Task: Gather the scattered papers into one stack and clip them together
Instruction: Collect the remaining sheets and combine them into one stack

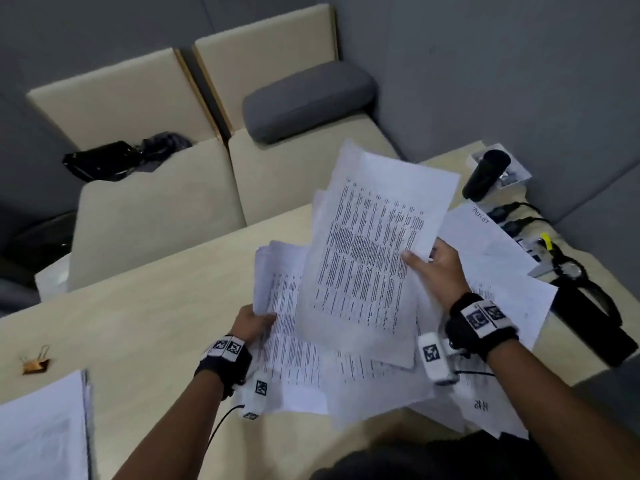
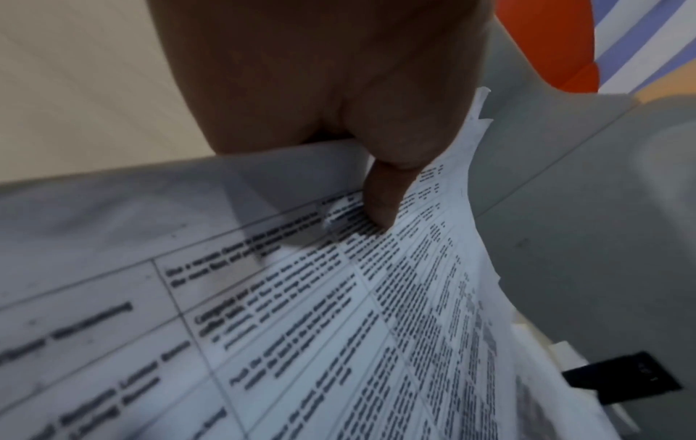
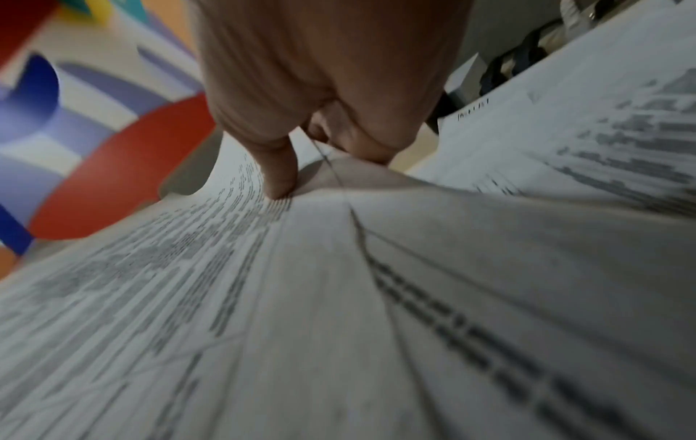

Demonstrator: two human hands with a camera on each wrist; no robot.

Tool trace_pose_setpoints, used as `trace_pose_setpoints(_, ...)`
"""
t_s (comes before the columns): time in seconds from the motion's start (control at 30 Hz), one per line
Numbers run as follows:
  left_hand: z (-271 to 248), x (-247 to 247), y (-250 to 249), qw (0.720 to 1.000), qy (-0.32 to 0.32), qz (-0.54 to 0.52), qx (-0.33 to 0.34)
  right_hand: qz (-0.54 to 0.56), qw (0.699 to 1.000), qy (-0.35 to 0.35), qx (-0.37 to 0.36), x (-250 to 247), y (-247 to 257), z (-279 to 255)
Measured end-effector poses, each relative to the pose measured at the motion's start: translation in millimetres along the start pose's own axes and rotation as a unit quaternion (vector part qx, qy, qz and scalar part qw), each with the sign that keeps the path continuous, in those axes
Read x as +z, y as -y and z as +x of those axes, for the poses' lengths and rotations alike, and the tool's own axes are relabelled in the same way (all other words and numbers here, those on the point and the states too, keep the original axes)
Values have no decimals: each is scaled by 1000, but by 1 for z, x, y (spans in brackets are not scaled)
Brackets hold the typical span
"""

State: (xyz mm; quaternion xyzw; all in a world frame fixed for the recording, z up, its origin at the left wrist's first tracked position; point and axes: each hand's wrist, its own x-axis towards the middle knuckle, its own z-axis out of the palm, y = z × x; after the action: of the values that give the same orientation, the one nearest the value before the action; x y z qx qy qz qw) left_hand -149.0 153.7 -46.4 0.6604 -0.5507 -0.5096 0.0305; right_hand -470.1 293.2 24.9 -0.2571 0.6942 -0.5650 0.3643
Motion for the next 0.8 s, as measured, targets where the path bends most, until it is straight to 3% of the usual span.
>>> trace_pose_setpoints(0.17, -23, 9, 9, 985, 24, -163, 47, -75, 992, 21, 103, 43, -54, -9)
trace_pose_setpoints(0.27, -37, 17, 9, 972, 53, -221, 57, -57, 979, 70, 185, 60, -77, -14)
trace_pose_setpoints(0.37, -44, 24, 11, 963, 87, -247, 65, -19, 973, 93, 210, 73, -80, -21)
trace_pose_setpoints(0.53, -61, 9, -15, 972, -42, -165, 160, 29, 985, 91, 143, 90, -39, -30)
trace_pose_setpoints(0.67, -94, -37, -48, 920, -130, -270, 254, 102, 982, 125, 94, 101, 22, -26)
trace_pose_setpoints(0.8, -123, -70, -64, 868, -105, -336, 350, 33, 989, 142, 22, 109, 73, -30)
